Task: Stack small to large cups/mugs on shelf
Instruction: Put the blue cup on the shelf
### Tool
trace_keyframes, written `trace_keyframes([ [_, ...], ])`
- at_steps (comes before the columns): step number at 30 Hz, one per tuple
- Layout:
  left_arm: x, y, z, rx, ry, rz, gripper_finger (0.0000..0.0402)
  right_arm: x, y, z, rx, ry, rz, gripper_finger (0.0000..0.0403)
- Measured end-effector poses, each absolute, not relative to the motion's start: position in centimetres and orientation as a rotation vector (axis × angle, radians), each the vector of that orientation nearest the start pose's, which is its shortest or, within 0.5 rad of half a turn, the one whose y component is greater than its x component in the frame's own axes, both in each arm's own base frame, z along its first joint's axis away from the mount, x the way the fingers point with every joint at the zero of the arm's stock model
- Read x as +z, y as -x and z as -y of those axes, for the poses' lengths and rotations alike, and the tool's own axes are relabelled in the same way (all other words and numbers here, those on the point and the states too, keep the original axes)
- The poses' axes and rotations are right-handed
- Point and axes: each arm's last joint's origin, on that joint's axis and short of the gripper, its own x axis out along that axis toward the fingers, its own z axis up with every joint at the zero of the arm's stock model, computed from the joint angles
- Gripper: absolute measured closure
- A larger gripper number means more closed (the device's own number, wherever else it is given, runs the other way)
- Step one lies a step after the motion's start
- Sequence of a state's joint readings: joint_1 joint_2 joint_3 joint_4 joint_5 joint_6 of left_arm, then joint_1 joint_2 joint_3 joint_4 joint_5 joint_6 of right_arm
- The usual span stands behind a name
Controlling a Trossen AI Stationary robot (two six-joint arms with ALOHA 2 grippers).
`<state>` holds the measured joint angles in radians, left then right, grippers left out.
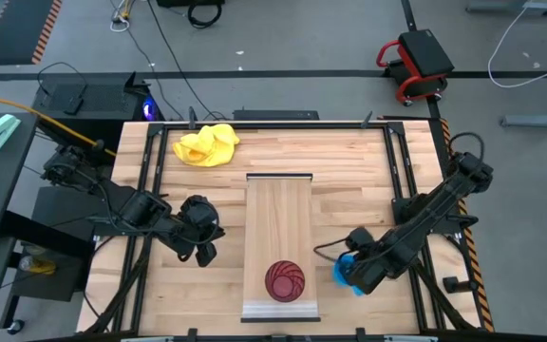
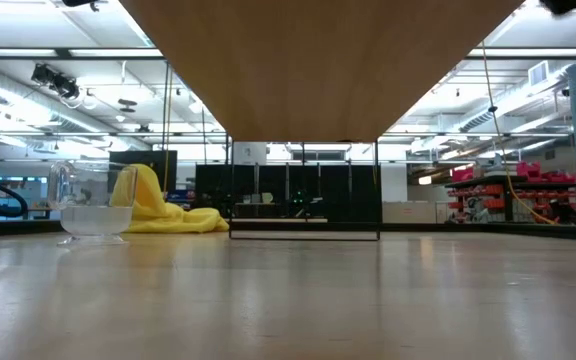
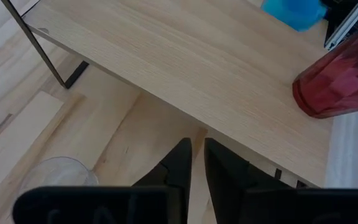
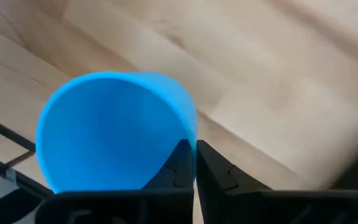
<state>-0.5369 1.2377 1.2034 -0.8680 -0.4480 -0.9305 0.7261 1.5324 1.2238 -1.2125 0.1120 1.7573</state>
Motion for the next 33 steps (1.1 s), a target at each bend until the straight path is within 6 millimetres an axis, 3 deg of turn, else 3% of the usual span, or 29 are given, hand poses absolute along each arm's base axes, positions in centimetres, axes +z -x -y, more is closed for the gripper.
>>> trace_keyframes([
  [6,33.1,-21.2,11.1,0.275,0.428,-0.752,0.0353,32.1,-18.0,-14.9,-0.779,-0.733,-1.317,0.0400],
  [11,33.1,-21.3,10.8,0.296,0.428,-0.744,0.0351,36.0,-18.4,-12.3,-0.669,-0.750,-1.253,0.0400],
  [25,33.1,-21.5,10.4,0.322,0.442,-0.734,0.0355,40.0,-22.0,-4.5,-0.499,-0.558,-1.179,0.0400],
  [33,33.1,-21.5,10.4,0.342,0.451,-0.721,0.0359,42.3,-26.5,-2.4,-0.249,-0.336,-1.172,0.0400],
])
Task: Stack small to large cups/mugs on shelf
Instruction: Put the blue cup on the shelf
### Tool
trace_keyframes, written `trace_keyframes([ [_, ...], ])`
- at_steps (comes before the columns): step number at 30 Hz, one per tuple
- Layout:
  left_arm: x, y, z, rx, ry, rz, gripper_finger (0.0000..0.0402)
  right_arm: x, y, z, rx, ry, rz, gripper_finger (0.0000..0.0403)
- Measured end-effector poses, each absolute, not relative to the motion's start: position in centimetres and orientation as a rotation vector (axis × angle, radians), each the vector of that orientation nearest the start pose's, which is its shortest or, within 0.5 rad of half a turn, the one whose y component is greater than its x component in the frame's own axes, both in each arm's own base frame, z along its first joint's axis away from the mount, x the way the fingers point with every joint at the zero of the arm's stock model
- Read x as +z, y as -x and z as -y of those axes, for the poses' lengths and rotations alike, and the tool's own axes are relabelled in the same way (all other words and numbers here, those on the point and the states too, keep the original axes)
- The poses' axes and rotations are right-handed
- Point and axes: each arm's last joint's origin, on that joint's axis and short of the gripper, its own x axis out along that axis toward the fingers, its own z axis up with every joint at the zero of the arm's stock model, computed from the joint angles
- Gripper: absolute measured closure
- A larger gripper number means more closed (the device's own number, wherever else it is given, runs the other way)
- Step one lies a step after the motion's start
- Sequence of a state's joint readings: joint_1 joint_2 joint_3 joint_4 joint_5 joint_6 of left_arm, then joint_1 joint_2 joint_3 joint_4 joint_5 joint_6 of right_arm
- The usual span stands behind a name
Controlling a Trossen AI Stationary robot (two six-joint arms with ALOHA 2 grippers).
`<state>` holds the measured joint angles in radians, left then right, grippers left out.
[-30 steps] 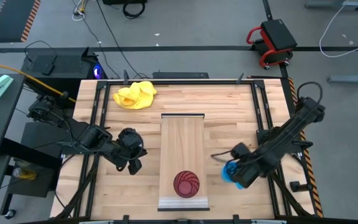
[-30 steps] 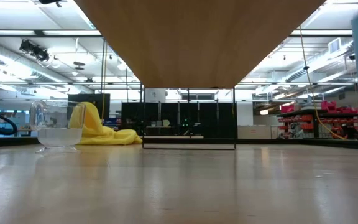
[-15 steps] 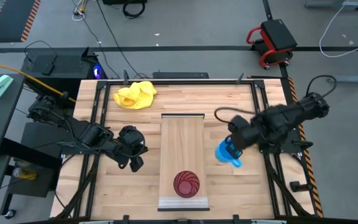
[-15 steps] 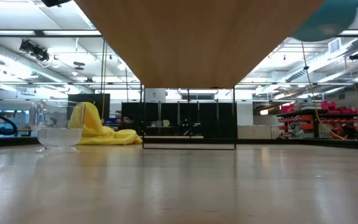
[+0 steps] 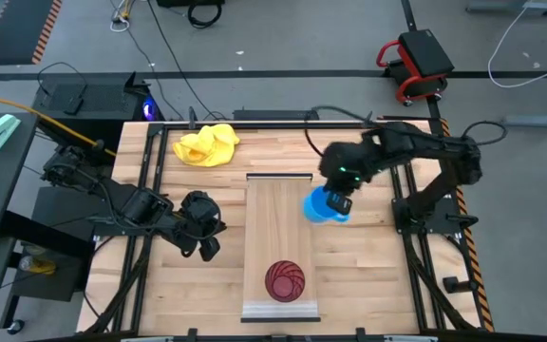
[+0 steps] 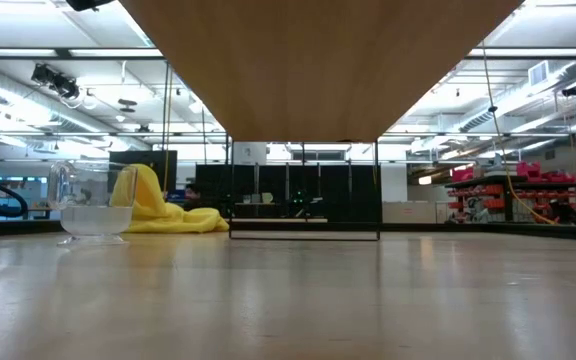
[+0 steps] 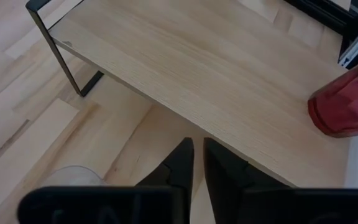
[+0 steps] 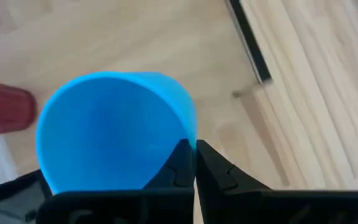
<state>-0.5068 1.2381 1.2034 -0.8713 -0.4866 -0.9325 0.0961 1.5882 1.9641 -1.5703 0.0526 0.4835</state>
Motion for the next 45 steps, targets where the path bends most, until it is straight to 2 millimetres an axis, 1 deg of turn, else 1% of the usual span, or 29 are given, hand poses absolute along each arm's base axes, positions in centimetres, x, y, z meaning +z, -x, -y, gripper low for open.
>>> trace_keyframes([
  [2,33.1,-21.5,10.4,0.342,0.453,-0.720,0.0360,42.4,-27.8,-2.3,-0.193,-0.301,-1.175,0.0400],
  [5,33.1,-21.5,10.4,0.348,0.467,-0.718,0.0360,42.1,-29.6,-2.4,-0.123,-0.247,-1.194,0.0400],
  [9,33.1,-21.5,10.4,0.355,0.485,-0.716,0.0359,40.8,-31.7,-2.7,-0.081,-0.216,-1.236,0.0400],
  [14,33.1,-21.5,10.4,0.364,0.494,-0.708,0.0364,39.1,-33.4,-3.3,-0.045,-0.178,-1.297,0.0400],
  [17,33.1,-21.5,10.3,0.367,0.494,-0.708,0.0367,38.6,-33.8,-3.7,-0.021,-0.154,-1.312,0.0400],
  [21,33.1,-21.7,9.9,0.383,0.499,-0.704,0.0365,38.6,-33.8,-4.2,-0.004,-0.143,-1.306,0.0400],
  [27,33.1,-22.2,8.9,0.424,0.502,-0.696,0.0361,38.9,-34.4,-5.1,0.026,-0.138,-1.235,0.0400],
  [31,33.0,-22.7,8.0,0.452,0.493,-0.691,0.0366,38.3,-34.9,-5.7,0.036,-0.132,-1.246,0.0400],
  [35,32.8,-23.5,7.3,0.472,0.481,-0.685,0.0369,38.2,-35.5,-6.2,0.056,-0.126,-1.202,0.0400],
  [39,32.8,-24.2,6.8,0.471,0.485,-0.667,0.0366,38.0,-35.7,-6.2,0.071,-0.128,-1.199,0.0400],
  [45,32.9,-26.1,6.7,0.401,0.489,-0.596,0.0362,38.0,-36.1,-6.3,0.109,-0.110,-1.171,0.0400],
])
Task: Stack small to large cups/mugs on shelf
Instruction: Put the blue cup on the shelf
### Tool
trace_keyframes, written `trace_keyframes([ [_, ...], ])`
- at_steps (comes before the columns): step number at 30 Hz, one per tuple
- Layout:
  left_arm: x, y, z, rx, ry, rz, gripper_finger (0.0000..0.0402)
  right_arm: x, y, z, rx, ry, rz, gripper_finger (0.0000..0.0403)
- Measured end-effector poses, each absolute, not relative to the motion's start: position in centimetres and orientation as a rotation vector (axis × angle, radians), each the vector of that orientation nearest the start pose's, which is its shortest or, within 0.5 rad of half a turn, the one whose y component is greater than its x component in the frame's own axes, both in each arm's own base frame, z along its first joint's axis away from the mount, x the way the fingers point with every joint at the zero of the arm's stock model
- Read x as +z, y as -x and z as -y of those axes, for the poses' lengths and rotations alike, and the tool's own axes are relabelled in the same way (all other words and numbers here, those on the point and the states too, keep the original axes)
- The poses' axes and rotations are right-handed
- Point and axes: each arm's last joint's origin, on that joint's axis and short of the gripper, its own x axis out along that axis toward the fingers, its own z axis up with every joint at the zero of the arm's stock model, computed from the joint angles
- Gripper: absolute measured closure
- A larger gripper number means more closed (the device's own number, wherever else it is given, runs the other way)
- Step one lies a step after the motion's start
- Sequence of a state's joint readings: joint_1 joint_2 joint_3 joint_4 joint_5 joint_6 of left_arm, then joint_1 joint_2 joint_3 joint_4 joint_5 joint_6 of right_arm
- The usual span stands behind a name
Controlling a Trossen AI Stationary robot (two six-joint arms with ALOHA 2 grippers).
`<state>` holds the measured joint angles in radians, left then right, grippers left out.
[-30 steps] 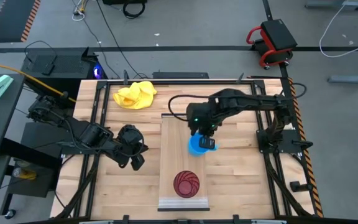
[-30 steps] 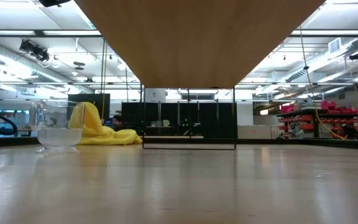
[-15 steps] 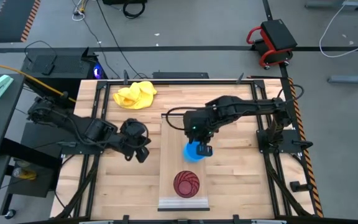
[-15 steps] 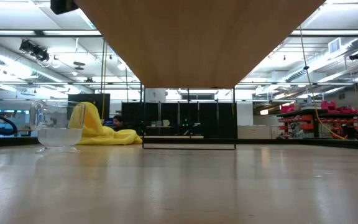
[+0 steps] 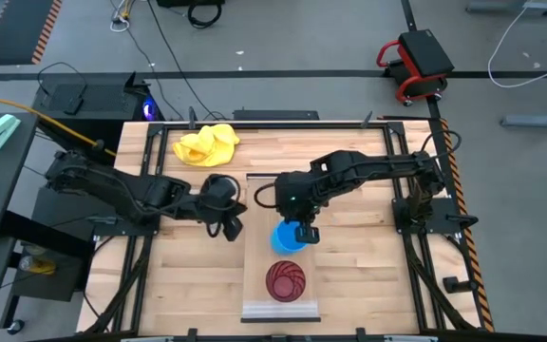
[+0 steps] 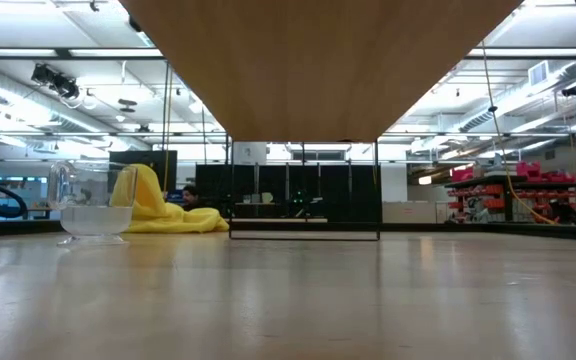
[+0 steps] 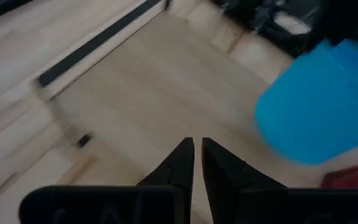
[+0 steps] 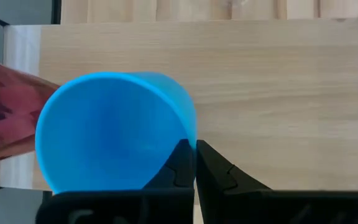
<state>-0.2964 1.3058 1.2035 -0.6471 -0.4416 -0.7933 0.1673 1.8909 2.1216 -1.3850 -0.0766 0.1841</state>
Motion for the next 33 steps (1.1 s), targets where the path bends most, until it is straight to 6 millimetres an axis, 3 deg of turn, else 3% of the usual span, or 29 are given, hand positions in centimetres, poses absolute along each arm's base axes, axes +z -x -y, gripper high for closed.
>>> trace_keyframes([
  [12,31.8,-28.4,7.2,0.326,0.491,-0.600,0.0359,37.7,-36.5,-6.4,0.130,-0.091,-1.172,0.0400],
  [25,31.4,-28.8,7.3,0.324,0.491,-0.601,0.0357,36.6,-37.5,-6.5,0.143,-0.066,-1.186,0.0396],
  [33,31.4,-28.8,7.3,0.324,0.490,-0.602,0.0360,36.5,-37.6,-6.5,0.141,-0.068,-1.190,0.0366],
])
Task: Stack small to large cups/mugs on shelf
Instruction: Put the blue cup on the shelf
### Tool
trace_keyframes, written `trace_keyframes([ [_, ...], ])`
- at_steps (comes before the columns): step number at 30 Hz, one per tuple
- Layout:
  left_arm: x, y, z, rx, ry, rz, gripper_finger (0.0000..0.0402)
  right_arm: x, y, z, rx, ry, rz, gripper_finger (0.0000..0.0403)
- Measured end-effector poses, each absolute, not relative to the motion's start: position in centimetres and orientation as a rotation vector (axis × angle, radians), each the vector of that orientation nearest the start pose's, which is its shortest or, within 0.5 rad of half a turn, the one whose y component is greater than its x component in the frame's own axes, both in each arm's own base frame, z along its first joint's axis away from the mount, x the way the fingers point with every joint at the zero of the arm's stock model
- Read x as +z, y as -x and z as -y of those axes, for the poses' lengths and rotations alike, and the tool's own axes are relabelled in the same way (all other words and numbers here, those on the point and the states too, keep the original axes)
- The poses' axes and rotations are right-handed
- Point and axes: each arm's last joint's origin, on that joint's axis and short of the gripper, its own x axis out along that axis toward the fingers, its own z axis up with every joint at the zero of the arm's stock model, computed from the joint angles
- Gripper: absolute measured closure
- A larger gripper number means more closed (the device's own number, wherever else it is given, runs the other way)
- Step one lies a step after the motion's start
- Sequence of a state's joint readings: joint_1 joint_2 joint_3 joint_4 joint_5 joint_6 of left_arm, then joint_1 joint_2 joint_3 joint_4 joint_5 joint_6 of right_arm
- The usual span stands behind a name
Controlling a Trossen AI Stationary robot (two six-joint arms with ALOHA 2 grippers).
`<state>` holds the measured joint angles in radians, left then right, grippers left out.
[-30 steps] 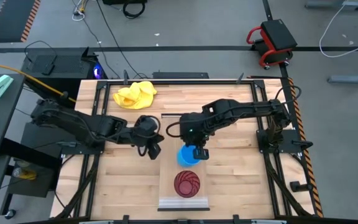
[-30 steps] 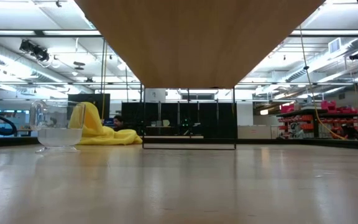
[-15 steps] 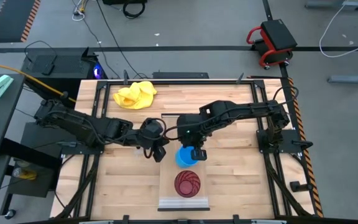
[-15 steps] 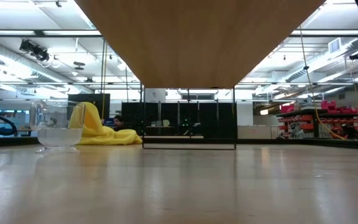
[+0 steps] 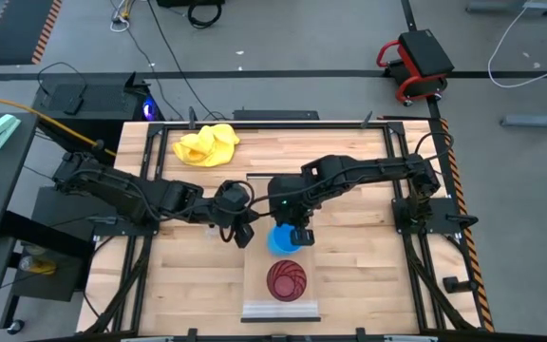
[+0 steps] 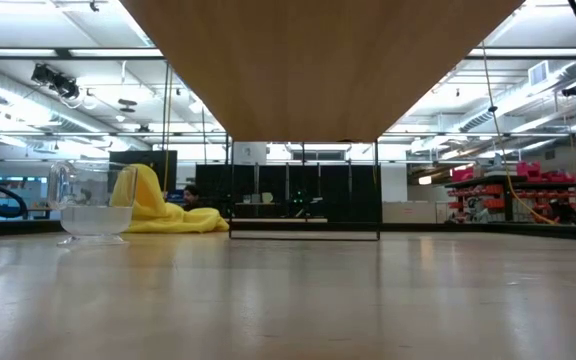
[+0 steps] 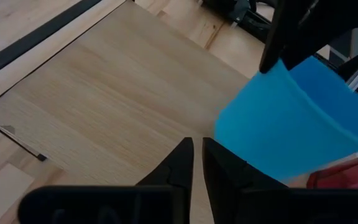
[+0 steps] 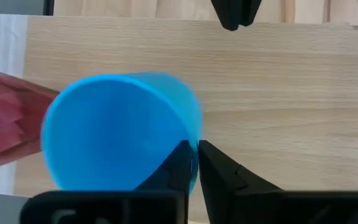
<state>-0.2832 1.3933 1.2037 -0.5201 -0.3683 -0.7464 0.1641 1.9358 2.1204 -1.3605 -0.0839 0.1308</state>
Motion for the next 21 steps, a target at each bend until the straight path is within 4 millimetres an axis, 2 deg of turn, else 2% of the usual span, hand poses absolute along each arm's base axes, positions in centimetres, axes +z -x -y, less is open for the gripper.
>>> trace_keyframes([
  [6,31.44,-28.83,7.30,0.324,0.490,-0.602,0.0360,36.50,-37.59,-6.48,0.142,-0.068,-1.187,0.0352],
  [21,31.44,-28.83,7.30,0.323,0.488,-0.602,0.0360,36.67,-38.05,-6.03,0.130,-0.082,-1.144,0.0350],
])
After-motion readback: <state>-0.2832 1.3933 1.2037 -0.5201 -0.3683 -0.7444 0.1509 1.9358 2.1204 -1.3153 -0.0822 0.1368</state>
